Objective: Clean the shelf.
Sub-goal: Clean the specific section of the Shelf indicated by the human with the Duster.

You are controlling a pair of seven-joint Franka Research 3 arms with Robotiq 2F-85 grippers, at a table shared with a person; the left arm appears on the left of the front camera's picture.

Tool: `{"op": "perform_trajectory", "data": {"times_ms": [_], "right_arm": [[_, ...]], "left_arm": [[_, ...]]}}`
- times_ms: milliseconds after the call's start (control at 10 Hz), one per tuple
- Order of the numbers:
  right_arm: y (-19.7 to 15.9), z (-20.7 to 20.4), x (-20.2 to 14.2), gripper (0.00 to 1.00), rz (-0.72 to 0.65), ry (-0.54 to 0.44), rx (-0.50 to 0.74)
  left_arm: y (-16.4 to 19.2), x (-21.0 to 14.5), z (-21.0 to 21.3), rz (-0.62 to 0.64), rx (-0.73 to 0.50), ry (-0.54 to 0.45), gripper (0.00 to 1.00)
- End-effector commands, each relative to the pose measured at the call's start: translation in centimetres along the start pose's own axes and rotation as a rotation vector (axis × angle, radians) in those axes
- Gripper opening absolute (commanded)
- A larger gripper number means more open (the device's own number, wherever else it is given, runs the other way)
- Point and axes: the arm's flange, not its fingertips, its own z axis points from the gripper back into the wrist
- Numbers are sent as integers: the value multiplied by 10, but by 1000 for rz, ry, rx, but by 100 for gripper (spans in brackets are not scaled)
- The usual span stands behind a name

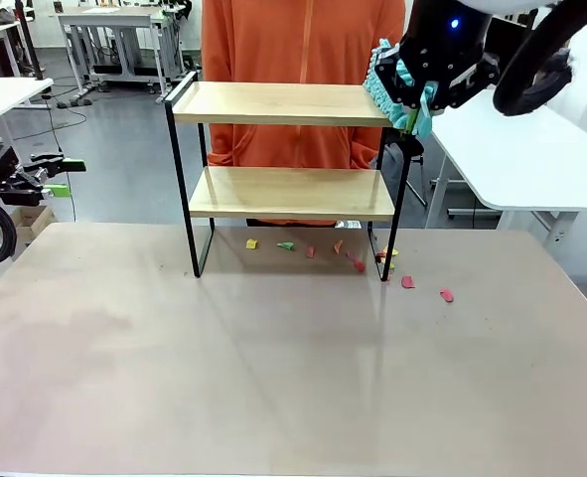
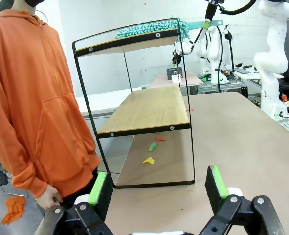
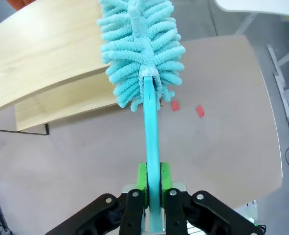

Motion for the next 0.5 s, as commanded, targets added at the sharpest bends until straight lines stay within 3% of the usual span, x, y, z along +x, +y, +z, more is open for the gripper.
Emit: {"op": "perform_trajectory", "data": {"times_ms": [0,300,400], "right_arm": [[0,3,-1,13,2,-6,1],[-25,40,-2,13,129,-124,238],[-33,46,-3,13,201,-112,313]], "left_arm": [[-2,3,-2,2,-9,8,100],[-2,3,-2,2,-9,8,100],[-2,3,-2,2,-9,8,100]]}}
